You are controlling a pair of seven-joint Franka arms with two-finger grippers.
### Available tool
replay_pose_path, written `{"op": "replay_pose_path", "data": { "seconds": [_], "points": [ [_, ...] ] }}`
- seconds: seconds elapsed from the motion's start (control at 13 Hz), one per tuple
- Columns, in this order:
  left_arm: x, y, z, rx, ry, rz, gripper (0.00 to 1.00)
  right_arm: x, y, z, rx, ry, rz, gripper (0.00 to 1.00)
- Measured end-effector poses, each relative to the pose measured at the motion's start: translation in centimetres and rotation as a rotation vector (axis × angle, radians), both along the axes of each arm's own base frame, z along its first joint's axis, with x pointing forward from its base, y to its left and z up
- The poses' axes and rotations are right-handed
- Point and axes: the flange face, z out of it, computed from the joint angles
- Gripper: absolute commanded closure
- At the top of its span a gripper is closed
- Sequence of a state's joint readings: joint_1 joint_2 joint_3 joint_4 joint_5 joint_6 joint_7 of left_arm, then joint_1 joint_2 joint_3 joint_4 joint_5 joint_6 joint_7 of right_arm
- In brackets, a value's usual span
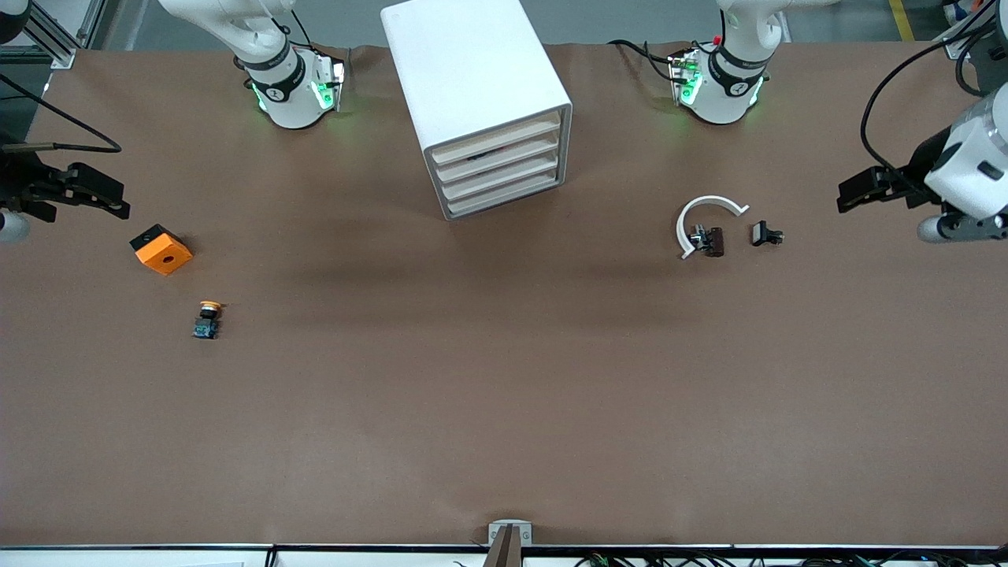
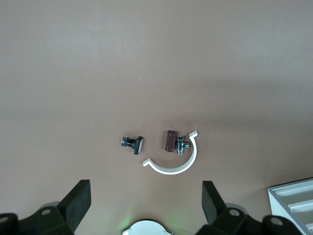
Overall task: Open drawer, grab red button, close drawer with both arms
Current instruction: 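Reach the left gripper to the white drawer's handle and grasp it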
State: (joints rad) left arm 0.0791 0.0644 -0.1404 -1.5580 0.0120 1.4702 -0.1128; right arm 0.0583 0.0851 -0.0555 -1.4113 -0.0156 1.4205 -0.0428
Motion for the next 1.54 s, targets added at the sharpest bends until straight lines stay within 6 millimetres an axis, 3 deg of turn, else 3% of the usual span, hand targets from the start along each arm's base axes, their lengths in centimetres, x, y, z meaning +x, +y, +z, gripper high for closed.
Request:
{"op": "replay_pose_path", "data": {
  "seconds": [0.23, 0.38, 0.62, 0.85, 1.15, 1.38, 1.54],
  "points": [
    [1.6, -1.0, -2.8, 0.003, 0.044, 0.042, 0.00, 0.0, 0.0, 0.0, 0.000, 0.001, 0.000, 0.00],
    [2.4, -2.7, -5.0, 0.014, 0.072, 0.110, 0.00, 0.0, 0.0, -0.1, 0.000, 0.001, 0.000, 0.00],
    [3.4, -6.9, -8.5, 0.059, 0.100, 0.281, 0.00, 0.1, 0.1, -0.1, 0.000, 0.002, 0.001, 0.00],
    [4.0, -11.2, -13.3, 0.119, 0.150, 0.431, 0.00, 0.1, 0.1, -0.2, 0.000, 0.003, 0.002, 0.00],
    [3.1, -18.2, -20.4, 0.196, 0.260, 0.606, 0.00, 0.1, 0.1, -0.2, 0.000, 0.004, 0.002, 0.00],
    [2.3, -21.0, -24.8, 0.252, 0.349, 0.767, 0.00, 0.1, 0.1, -0.2, 0.000, 0.004, 0.002, 0.00],
    [1.5, -22.8, -26.2, 0.309, 0.361, 0.858, 0.00, 0.1, 0.1, -0.2, -0.001, 0.004, 0.002, 0.00]
  ]
}}
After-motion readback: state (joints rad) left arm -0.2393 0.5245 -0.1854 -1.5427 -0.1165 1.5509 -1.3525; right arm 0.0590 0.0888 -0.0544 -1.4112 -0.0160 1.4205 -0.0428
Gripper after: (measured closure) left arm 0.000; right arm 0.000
